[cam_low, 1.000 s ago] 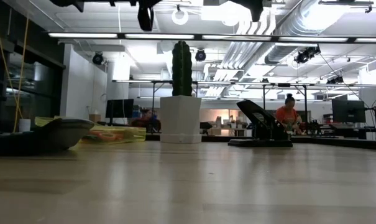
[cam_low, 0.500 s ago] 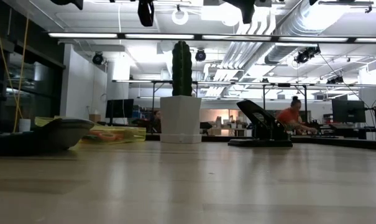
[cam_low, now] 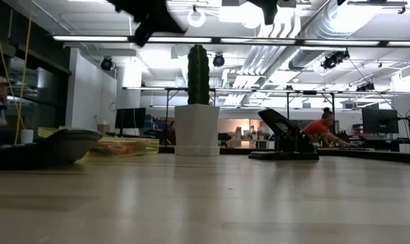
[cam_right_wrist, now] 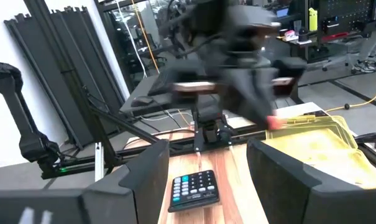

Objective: Pack school essentials
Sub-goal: Put the orange cap eraser into the transparent yellow supply box

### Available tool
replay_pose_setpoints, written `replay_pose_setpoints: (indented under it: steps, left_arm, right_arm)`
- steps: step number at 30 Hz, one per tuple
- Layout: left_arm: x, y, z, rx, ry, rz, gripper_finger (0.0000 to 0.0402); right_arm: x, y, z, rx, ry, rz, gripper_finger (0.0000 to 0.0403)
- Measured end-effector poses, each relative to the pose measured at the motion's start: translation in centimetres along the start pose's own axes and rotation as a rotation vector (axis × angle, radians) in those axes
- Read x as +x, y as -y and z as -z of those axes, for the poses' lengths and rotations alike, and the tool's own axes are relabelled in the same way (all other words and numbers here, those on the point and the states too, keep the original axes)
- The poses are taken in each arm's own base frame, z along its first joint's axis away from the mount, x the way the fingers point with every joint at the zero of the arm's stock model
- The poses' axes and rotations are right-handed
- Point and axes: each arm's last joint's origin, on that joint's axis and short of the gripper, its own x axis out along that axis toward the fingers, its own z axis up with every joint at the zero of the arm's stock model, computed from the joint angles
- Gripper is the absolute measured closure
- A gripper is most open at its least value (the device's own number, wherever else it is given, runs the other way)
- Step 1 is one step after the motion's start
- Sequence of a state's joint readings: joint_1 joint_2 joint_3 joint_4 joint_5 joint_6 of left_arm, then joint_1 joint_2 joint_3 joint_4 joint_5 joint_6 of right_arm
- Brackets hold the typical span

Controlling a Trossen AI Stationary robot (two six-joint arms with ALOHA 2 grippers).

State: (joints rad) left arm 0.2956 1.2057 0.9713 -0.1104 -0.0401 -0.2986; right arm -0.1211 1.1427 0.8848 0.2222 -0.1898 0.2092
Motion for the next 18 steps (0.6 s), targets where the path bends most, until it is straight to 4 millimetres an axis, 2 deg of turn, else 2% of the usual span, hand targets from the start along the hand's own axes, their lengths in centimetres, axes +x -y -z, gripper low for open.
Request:
replay_pose_setpoints:
  steps: [2,5,8,10,15,18]
  left_arm:
    - [-0.4,-2.0,-0.5,0.004,-0.126,-0.142,0.0401]
    - [-0.6,-5.3,0.4,-0.025,-0.283,-0.306,0.0401]
    - [-1.1,-8.2,2.1,-0.109,-0.426,-0.429,0.0401]
    - [-1.2,-9.7,4.1,-0.161,-0.532,-0.496,0.0401]
    - [-0.9,-11.9,8.6,-0.296,-0.65,-0.574,0.0401]
    - [-0.4,-12.5,10.0,-0.344,-0.645,-0.58,0.0401]
  right_arm:
    - [0.0,0.0,0.0,0.0,-0.001,0.0,0.0197]
    - [0.0,0.1,0.1,0.002,-0.012,0.014,0.0197]
    - [0.0,0.1,0.3,0.005,-0.027,0.028,0.0197]
    - [0.0,0.1,0.4,0.007,-0.033,0.029,0.0197]
    - [0.0,0.2,0.4,0.007,-0.04,0.032,0.0197]
    - [0.0,0.2,0.4,0.008,-0.039,0.036,0.0197]
